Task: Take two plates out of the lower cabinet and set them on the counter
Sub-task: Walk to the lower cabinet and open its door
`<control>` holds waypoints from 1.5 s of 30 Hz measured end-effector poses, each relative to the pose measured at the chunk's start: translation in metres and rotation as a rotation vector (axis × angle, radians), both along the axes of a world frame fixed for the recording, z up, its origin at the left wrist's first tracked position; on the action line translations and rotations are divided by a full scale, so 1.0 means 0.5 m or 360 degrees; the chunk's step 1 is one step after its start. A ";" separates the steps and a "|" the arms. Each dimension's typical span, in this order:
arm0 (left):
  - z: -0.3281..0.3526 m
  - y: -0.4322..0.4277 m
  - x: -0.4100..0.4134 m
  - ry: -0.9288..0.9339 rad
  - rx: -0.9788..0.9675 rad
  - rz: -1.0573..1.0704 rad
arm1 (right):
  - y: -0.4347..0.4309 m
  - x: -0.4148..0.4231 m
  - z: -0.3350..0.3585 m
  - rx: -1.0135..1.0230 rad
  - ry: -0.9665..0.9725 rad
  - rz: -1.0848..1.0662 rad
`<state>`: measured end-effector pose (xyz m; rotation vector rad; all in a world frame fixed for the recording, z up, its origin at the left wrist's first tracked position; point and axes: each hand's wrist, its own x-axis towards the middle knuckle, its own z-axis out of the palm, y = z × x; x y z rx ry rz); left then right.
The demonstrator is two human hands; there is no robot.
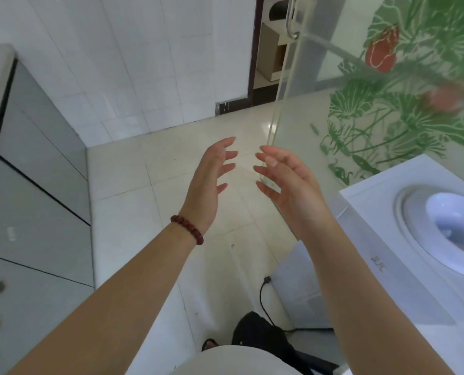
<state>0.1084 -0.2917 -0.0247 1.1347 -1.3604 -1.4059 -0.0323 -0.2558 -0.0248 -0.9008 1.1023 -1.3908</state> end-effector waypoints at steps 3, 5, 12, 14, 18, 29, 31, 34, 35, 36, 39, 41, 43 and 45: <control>-0.010 -0.064 0.001 -0.0018 0.0001 -0.0006 | -0.067 -0.001 -0.008 0.0031 -0.0065 0.0033; -0.018 -0.113 0.002 -0.0017 0.0004 -0.0005 | -0.121 -0.004 -0.012 0.0047 -0.0086 0.0045; -0.027 -0.345 -0.026 -0.0014 0.0007 0.0072 | -0.367 -0.021 -0.021 0.0069 -0.0029 0.0081; -0.023 -0.414 -0.040 -0.0018 0.0002 0.0087 | -0.439 -0.029 -0.015 0.0076 -0.0009 0.0101; -0.020 -0.534 -0.051 -0.0055 -0.0056 0.0133 | -0.572 -0.036 -0.010 0.0085 0.0012 0.0206; -0.029 -0.817 0.022 0.0011 -0.0042 0.0393 | -0.887 0.024 -0.023 0.0098 0.0005 0.0403; -0.033 -0.881 0.045 -0.0002 -0.0046 0.0410 | -0.955 0.047 -0.026 0.0097 0.0014 0.0438; -0.033 -0.983 0.092 0.0009 -0.0058 0.0457 | -1.064 0.091 -0.024 0.0081 0.0028 0.0484; -0.031 -1.017 0.109 0.0013 -0.0063 0.0474 | -1.100 0.107 -0.020 0.0080 0.0028 0.0498; -0.029 -1.049 0.127 0.0017 -0.0064 0.0489 | -1.135 0.124 -0.017 0.0082 0.0026 0.0516; -0.026 -1.141 0.179 0.0044 -0.0067 0.0533 | -1.233 0.172 -0.010 0.0082 0.0008 0.0569; -0.028 -1.196 0.207 0.0054 -0.0063 0.0561 | -1.289 0.200 -0.011 0.0083 -0.0003 0.0590; -0.033 -1.244 0.232 0.0074 -0.0038 0.0586 | -1.338 0.223 -0.015 0.0100 -0.0022 0.0609; -0.040 -1.286 0.252 0.0088 -0.0009 0.0606 | -1.383 0.243 -0.019 0.0133 -0.0038 0.0620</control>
